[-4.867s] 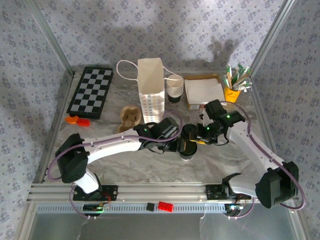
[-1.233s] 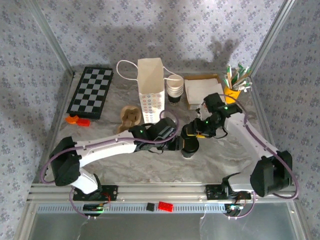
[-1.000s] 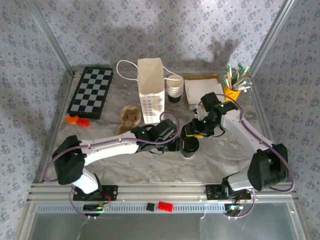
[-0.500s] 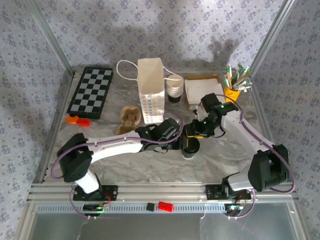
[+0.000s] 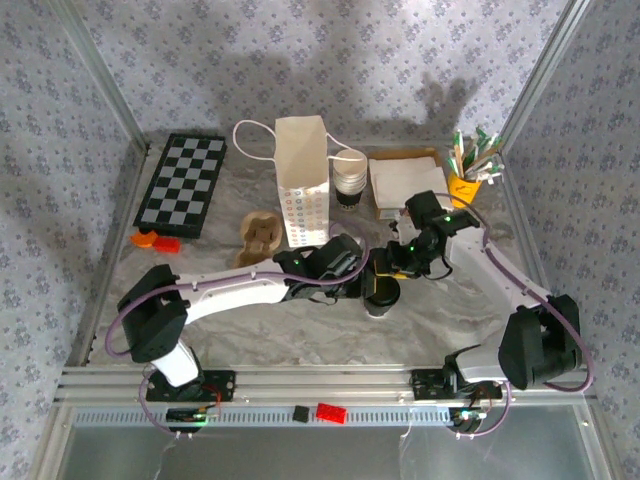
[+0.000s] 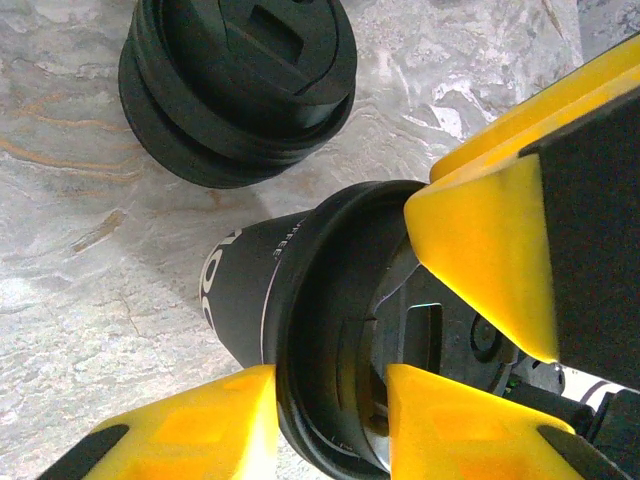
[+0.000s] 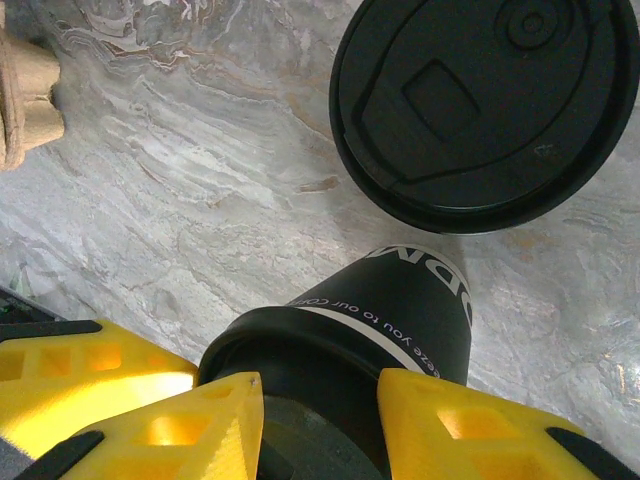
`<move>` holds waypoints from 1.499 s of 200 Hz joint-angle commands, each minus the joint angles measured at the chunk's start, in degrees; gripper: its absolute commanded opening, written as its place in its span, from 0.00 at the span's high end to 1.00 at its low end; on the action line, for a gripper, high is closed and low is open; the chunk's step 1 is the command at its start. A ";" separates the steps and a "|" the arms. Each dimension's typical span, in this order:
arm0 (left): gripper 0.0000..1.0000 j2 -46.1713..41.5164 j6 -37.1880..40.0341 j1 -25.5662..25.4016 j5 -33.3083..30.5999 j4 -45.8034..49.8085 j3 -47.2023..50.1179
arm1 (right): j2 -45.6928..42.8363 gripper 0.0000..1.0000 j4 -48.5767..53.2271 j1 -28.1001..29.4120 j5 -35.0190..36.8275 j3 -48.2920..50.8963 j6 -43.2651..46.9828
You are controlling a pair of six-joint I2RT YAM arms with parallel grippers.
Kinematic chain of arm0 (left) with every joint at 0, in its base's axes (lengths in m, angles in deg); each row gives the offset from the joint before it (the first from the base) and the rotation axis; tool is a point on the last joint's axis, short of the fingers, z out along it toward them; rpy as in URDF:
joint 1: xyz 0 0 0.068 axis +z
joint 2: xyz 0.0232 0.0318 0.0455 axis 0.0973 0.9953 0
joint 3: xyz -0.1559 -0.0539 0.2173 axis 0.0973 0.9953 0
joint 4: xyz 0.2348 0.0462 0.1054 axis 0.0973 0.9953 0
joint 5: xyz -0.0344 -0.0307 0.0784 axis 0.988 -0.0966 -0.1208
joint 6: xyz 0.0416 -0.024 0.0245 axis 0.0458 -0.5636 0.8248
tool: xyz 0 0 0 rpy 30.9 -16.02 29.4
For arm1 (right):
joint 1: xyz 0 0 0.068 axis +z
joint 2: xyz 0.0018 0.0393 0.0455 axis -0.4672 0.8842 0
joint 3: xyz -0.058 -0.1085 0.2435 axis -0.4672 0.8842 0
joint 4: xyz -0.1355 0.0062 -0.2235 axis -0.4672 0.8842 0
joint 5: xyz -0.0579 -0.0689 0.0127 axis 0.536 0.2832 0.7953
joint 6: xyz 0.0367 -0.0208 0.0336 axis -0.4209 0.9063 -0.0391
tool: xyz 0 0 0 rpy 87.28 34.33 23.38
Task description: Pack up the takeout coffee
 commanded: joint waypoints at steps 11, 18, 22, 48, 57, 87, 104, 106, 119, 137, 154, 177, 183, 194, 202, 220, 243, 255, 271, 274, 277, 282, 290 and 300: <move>0.70 1.72 -0.15 0.11 -1.23 6.27 1.91 | 1.29 0.62 3.11 -0.21 2.51 3.98 -0.89; 0.70 1.78 -0.34 0.11 -1.24 6.53 2.32 | 1.32 0.62 2.82 -0.20 2.51 4.44 -0.88; 0.70 1.81 -0.61 0.07 -1.17 6.80 2.46 | 1.21 0.62 2.72 -0.20 2.74 4.60 -1.01; 0.72 1.87 -0.87 -0.26 -1.15 7.46 3.73 | 1.34 0.62 2.50 -0.15 4.41 6.13 -1.16; 0.73 2.06 -0.85 -0.24 -1.10 7.79 4.05 | 1.39 0.62 2.43 -0.19 4.53 6.77 -1.17; 0.71 1.78 0.48 -0.59 -0.18 6.12 2.98 | -0.91 0.61 2.97 -0.02 3.26 6.11 -2.25; 0.70 3.34 1.72 -0.59 -0.07 7.51 0.61 | -3.22 0.57 4.01 0.52 3.80 3.86 -3.68; 0.70 3.55 1.88 -0.59 -0.20 7.66 0.37 | -3.44 0.56 4.27 0.55 4.02 3.52 -3.80; 0.70 4.48 2.14 -0.59 -0.18 7.68 -0.36 | -4.87 0.53 6.03 0.48 4.56 2.23 -3.97; 0.70 4.53 2.56 -0.59 -0.25 7.38 -0.84 | -6.94 0.48 7.53 0.37 3.31 1.43 -5.25; 0.70 4.59 3.13 -0.59 -0.83 7.56 -1.09 | -8.52 0.48 9.74 0.16 4.73 0.79 -6.16; 0.71 5.09 3.86 -0.59 -1.34 8.19 -1.61 | -10.38 0.50 10.74 0.19 5.31 2.34 -8.29; 0.71 4.97 4.03 -0.59 -1.28 7.79 -1.70 | -10.77 0.51 10.64 0.20 5.87 2.92 -8.06; 0.71 4.97 4.17 -0.59 -0.93 7.23 -2.02 | -11.60 0.54 9.85 0.18 4.51 4.41 -7.86; 0.71 5.28 4.49 -0.59 -0.68 7.06 -2.32 | -12.09 0.55 9.40 0.08 2.68 5.43 -9.57; 0.72 5.91 4.68 -0.59 -0.54 6.99 -2.62 | -12.31 0.63 8.19 -0.72 2.39 7.24 -9.85; 0.74 6.37 4.77 -0.84 -0.62 7.47 -2.49 | -11.80 0.67 6.96 -1.72 1.94 9.71 -9.46; 0.74 6.59 4.65 -0.94 -0.81 7.79 -2.24 | -11.86 0.68 6.58 -1.85 2.25 10.65 -8.93; 0.75 6.55 4.28 -0.98 -1.61 7.54 -1.38 | -12.53 0.71 5.34 -1.76 3.22 11.76 -9.29; 0.75 6.63 4.33 -1.04 -1.71 7.43 -1.27 | -12.64 0.71 5.20 -1.74 3.22 12.02 -9.49; 0.75 6.73 4.30 -1.03 -1.76 7.30 -1.19 | -12.73 0.72 5.07 -1.73 3.28 12.29 -9.59; 0.75 6.81 4.18 -0.95 -1.85 7.04 -1.10 | -12.78 0.72 4.93 -1.75 3.39 12.66 -9.95; 0.75 7.10 4.24 -0.94 -1.60 6.74 -1.15 | -12.90 0.72 4.88 -1.75 3.45 13.10 -10.07; 0.75 7.41 4.37 -0.94 -1.50 7.12 -1.66 | -13.21 0.73 4.97 -1.73 2.93 13.07 -10.07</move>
